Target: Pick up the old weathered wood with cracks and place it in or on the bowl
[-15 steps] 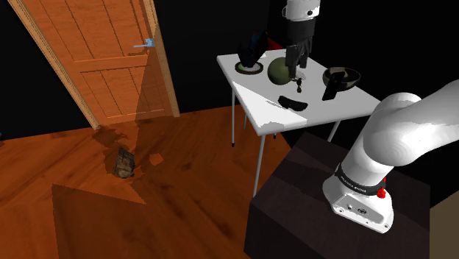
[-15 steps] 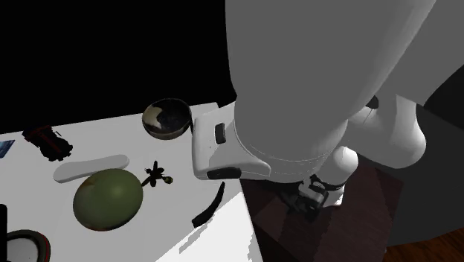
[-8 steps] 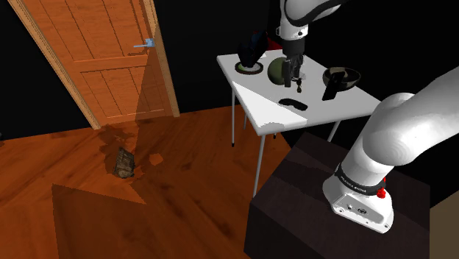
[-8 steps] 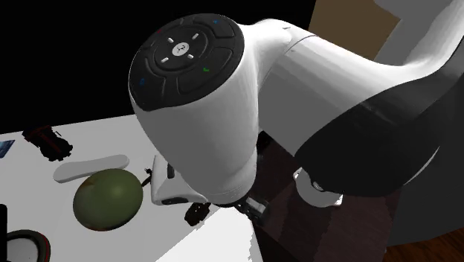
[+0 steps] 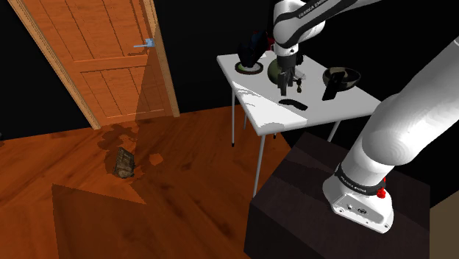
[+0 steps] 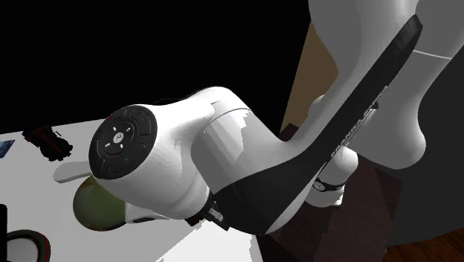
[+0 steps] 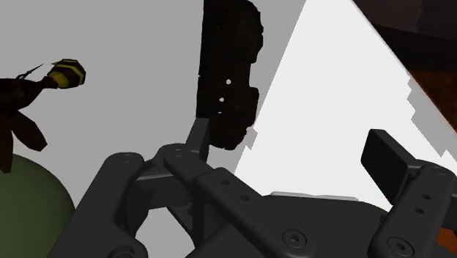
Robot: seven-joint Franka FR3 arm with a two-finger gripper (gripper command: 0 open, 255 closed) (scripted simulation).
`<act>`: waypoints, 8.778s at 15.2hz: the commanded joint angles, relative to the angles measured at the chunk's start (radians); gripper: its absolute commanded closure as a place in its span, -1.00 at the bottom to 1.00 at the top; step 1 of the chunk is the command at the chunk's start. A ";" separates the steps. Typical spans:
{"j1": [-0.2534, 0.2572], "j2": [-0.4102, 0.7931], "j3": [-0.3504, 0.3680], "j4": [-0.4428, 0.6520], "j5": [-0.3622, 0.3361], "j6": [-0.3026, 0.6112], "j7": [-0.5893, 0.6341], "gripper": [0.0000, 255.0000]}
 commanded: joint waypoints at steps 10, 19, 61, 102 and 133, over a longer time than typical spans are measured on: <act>-0.006 0.054 -0.016 -0.065 -0.005 0.118 -0.007 -1.00; -0.006 0.053 -0.016 -0.065 -0.005 0.118 -0.007 1.00; -0.062 -0.058 -0.154 -0.193 0.072 0.322 -0.217 1.00; -0.149 -0.006 -0.403 0.278 0.070 -0.078 -0.602 1.00; -0.253 0.419 -0.564 0.433 0.399 0.054 -1.021 1.00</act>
